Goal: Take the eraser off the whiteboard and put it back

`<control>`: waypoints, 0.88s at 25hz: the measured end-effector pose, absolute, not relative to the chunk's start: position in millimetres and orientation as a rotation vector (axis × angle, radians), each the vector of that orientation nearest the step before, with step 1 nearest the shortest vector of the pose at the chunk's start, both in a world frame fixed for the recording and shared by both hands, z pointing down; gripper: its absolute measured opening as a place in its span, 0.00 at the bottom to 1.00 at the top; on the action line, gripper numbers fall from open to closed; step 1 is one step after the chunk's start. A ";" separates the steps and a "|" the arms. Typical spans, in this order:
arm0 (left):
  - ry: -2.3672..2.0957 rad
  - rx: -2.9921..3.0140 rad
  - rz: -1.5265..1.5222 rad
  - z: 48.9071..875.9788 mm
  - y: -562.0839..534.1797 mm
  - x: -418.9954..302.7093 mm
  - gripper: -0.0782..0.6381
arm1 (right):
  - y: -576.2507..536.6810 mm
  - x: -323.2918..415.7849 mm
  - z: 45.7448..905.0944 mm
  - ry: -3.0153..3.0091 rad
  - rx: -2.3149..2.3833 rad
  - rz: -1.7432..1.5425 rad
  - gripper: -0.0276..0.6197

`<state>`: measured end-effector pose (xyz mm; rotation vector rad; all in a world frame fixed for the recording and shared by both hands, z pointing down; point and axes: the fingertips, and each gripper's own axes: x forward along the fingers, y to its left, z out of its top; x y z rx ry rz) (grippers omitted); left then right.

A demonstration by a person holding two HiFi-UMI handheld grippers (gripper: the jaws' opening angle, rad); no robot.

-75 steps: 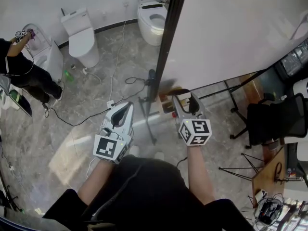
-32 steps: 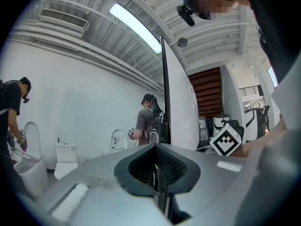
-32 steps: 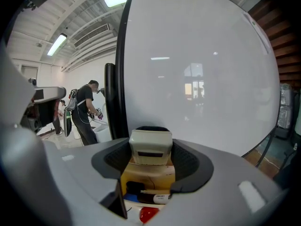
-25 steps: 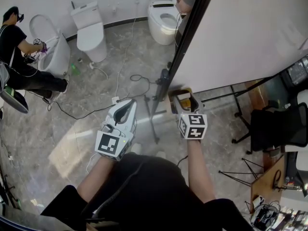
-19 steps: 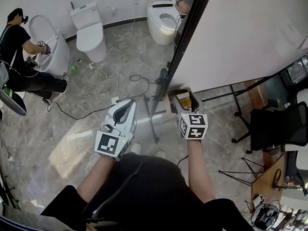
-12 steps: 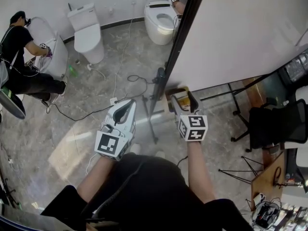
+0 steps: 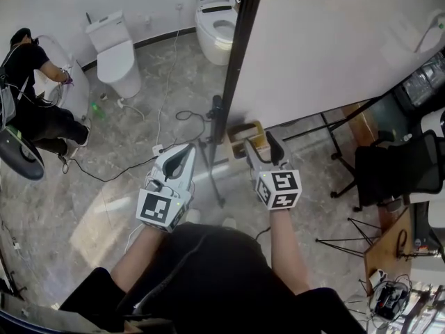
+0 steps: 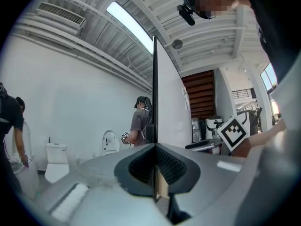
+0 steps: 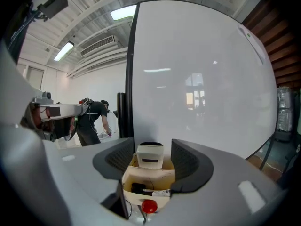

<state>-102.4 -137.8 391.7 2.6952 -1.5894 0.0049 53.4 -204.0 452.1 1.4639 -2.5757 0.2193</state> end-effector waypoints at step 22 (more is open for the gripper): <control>-1.448 2.839 0.004 372.1 -134.5 -46.3 0.12 | -128.1 106.3 361.9 -2.739 1.612 0.064 0.06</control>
